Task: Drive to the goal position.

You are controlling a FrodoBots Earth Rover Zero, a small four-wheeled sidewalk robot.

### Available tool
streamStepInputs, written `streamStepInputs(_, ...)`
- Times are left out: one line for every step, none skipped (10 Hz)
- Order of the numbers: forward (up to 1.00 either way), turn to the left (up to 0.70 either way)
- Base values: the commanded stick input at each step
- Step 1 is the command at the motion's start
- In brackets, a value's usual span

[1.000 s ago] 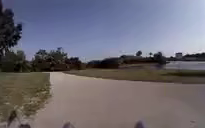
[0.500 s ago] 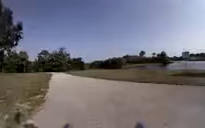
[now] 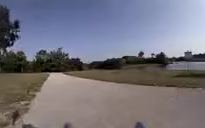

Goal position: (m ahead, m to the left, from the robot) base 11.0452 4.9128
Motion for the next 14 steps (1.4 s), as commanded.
streamStepInputs(1.00, 0.40)
streamStepInputs(1.00, 0.40)
streamStepInputs(1.00, 0.40)
streamStepInputs(1.00, 0.40)
streamStepInputs(1.00, 0.40)
streamStepInputs(1.00, 0.39)
streamStepInputs(1.00, 0.18)
streamStepInputs(1.00, 0.03)
streamStepInputs(1.00, 0.03)
streamStepInputs(1.00, 0.03)
streamStepInputs(1.00, 0.03)
streamStepInputs(1.00, 0.03)
streamStepInputs(1.00, 0.03)
streamStepInputs(1.00, 0.03)
